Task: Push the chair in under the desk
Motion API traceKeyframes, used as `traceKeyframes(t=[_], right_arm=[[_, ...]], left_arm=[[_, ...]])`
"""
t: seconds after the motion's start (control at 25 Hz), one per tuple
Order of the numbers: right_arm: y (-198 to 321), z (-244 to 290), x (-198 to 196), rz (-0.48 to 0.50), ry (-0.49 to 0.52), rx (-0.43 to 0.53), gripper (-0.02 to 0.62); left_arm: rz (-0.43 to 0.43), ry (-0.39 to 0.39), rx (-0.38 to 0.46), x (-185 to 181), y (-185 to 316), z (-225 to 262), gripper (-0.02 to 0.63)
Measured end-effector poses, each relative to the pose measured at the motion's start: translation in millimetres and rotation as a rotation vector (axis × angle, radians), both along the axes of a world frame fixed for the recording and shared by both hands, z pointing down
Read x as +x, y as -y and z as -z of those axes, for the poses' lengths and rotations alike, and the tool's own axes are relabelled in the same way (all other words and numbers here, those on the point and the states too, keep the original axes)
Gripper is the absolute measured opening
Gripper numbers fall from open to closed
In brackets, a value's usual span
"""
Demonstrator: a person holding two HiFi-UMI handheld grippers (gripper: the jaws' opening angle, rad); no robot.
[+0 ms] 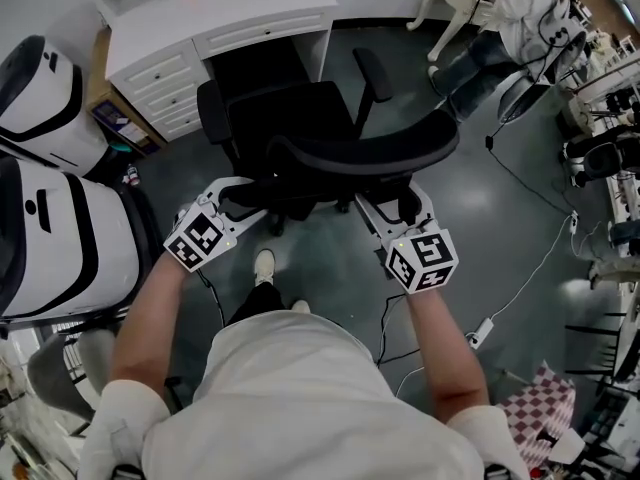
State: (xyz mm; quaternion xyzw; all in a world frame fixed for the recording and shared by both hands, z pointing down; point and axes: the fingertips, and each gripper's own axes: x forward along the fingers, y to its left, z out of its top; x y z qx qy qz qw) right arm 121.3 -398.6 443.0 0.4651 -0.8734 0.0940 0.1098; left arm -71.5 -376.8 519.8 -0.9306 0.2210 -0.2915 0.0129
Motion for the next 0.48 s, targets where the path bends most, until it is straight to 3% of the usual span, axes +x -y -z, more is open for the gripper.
traceKeyframes(t=[0.48], right_arm=[[43,-1,4,0.017,0.004,-0.001,0.324]], left_arm=[[-0.047,0.023,0.013,2,35,3,0.17]])
